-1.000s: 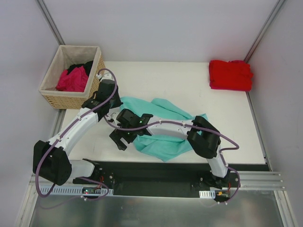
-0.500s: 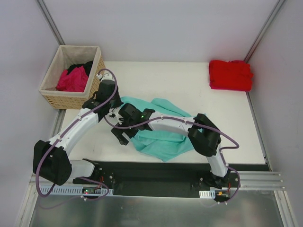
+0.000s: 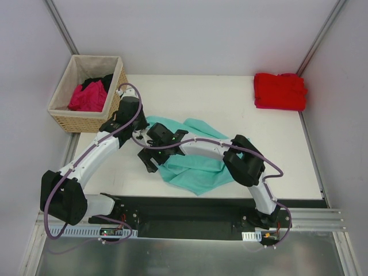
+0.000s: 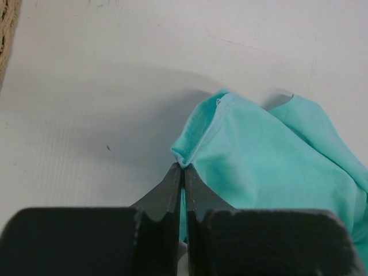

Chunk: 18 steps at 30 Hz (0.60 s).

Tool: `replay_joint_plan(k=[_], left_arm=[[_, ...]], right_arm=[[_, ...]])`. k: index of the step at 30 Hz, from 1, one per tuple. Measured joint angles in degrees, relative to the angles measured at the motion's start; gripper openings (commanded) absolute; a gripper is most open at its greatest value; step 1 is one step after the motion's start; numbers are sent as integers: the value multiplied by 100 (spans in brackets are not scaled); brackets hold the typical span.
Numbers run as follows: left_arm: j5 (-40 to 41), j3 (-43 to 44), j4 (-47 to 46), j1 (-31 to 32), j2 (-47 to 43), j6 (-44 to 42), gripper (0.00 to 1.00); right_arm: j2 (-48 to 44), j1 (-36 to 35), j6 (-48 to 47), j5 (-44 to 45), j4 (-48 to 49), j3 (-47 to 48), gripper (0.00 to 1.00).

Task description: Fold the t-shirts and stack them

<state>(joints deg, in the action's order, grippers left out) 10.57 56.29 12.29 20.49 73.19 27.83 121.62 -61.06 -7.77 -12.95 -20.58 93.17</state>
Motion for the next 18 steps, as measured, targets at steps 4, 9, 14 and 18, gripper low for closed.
replay_joint_plan(k=[4, 9, 14, 18], left_arm=[[-9, 0, 0, 0, 15, 0, 0], [-13, 0, 2, 0, 52, 0, 0], [-26, -11, 0, -4, 52, 0, 0], [-74, -44, 0, -35, 52, 0, 0]], right_arm=[[0, -9, 48, -28, 74, -55, 78], [0, -55, 116, -17, 72, -63, 69], [0, -136, 179, 4, 138, -190, 52], [0, -168, 234, 11, 177, -402, 40]])
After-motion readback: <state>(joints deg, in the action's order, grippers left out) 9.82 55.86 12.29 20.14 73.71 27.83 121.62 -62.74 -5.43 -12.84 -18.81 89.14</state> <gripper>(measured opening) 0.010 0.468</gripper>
